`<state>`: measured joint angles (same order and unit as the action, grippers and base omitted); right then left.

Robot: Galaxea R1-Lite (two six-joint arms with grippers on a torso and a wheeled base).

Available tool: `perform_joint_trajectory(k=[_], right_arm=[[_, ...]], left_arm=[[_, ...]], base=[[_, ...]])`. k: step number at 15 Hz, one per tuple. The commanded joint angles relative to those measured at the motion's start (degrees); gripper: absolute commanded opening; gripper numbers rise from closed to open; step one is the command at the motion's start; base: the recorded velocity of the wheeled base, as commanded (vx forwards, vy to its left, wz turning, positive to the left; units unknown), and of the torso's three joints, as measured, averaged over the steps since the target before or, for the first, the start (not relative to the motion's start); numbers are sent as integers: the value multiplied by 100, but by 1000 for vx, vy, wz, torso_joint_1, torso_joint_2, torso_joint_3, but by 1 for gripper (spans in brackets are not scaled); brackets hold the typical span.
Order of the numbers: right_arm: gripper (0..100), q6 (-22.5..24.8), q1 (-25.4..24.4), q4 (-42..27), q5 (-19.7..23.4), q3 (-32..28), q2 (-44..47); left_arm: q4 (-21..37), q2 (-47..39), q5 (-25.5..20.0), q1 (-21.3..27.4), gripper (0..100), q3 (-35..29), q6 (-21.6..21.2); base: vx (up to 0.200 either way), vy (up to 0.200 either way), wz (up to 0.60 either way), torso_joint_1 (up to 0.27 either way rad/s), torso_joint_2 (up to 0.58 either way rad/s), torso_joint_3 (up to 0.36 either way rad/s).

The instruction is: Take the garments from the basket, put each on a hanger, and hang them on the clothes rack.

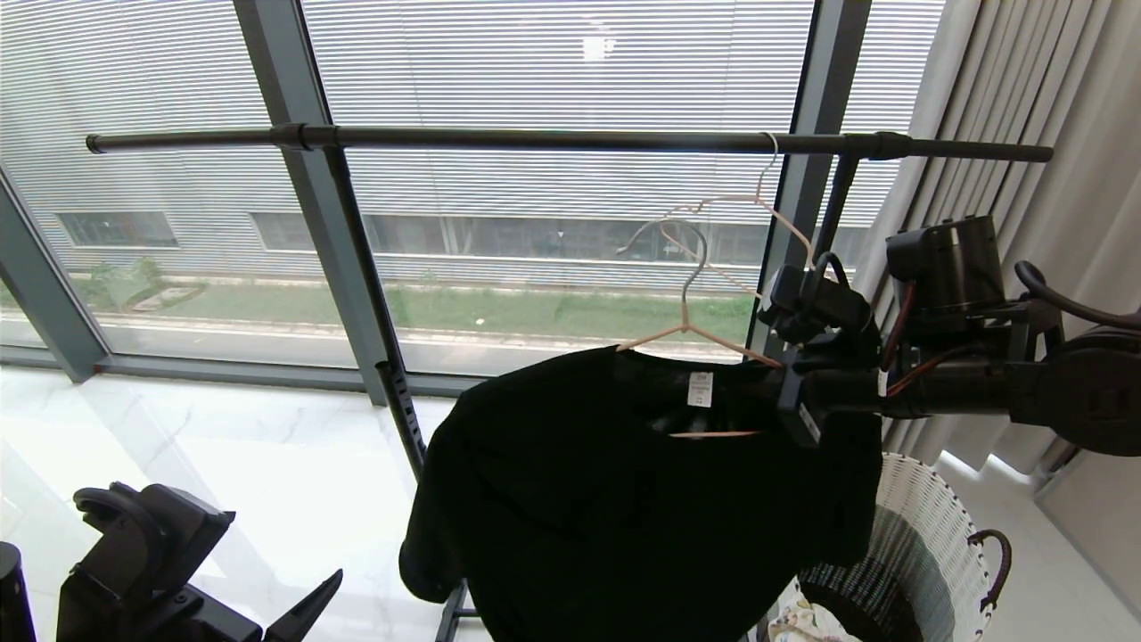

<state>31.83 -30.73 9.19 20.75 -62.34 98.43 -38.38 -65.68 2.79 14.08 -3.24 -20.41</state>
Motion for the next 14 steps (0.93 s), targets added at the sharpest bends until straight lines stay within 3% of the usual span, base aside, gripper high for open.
perform_joint_trajectory(k=[1, 4, 9, 14], right_arm=[[0, -19, 6, -14, -194, -15, -8], [0, -467, -3, -31, -721, 3, -52], [0, -581, 6, -427, -1011, 12, -254], [0, -581, -12, -427, -1011, 12, -289]], left_arm=[[-3, 91, 2, 7, 100, 69, -139], [-3, 179, 2, -2, 100, 219, -737], [-3, 170, 11, -353, 100, 219, -684], [-3, 179, 116, -415, 100, 210, -561]], base=[[0, 0, 0, 0, 0, 0], [0, 0, 0, 0, 0, 0], [0, 0, 0, 0, 0, 0], [0, 0, 0, 0, 0, 0]])
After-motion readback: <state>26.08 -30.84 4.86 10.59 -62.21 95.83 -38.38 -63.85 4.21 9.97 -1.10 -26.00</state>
